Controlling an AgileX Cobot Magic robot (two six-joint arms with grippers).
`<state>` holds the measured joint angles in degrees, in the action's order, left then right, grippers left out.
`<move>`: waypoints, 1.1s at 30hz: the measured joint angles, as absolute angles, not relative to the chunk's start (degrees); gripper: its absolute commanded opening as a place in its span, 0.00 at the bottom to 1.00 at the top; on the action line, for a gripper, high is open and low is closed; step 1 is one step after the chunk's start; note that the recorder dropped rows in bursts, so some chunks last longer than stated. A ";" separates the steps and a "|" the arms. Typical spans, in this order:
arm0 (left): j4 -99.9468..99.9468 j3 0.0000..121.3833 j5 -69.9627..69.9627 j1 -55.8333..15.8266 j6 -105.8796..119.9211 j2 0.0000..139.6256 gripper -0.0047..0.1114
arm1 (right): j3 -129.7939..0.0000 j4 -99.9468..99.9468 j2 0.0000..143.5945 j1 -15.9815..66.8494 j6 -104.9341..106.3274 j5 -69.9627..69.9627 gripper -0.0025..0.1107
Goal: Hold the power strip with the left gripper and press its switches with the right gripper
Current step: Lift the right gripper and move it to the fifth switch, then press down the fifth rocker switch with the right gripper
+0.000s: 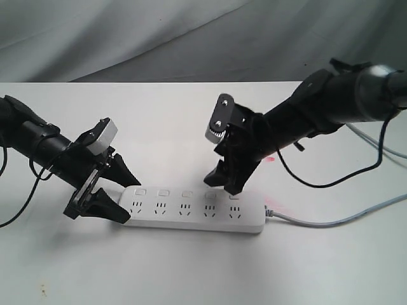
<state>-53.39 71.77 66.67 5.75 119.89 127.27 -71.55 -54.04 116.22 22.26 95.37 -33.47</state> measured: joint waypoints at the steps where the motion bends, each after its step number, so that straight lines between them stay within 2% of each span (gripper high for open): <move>1: -53.39 71.77 66.67 5.75 119.89 127.27 0.46 | -71.55 -54.04 114.72 21.75 95.60 -33.47 0.61; 8: -53.39 71.77 66.67 5.75 119.89 127.27 0.46 | -70.71 -54.71 110.65 17.52 95.86 -36.68 0.61; 33: -53.39 71.77 66.67 5.75 119.89 127.27 0.46 | -65.77 -56.56 115.75 17.52 97.55 -34.13 0.61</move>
<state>-53.39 71.77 66.67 5.75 119.89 127.27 -65.77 -56.56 115.75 17.52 97.55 -34.13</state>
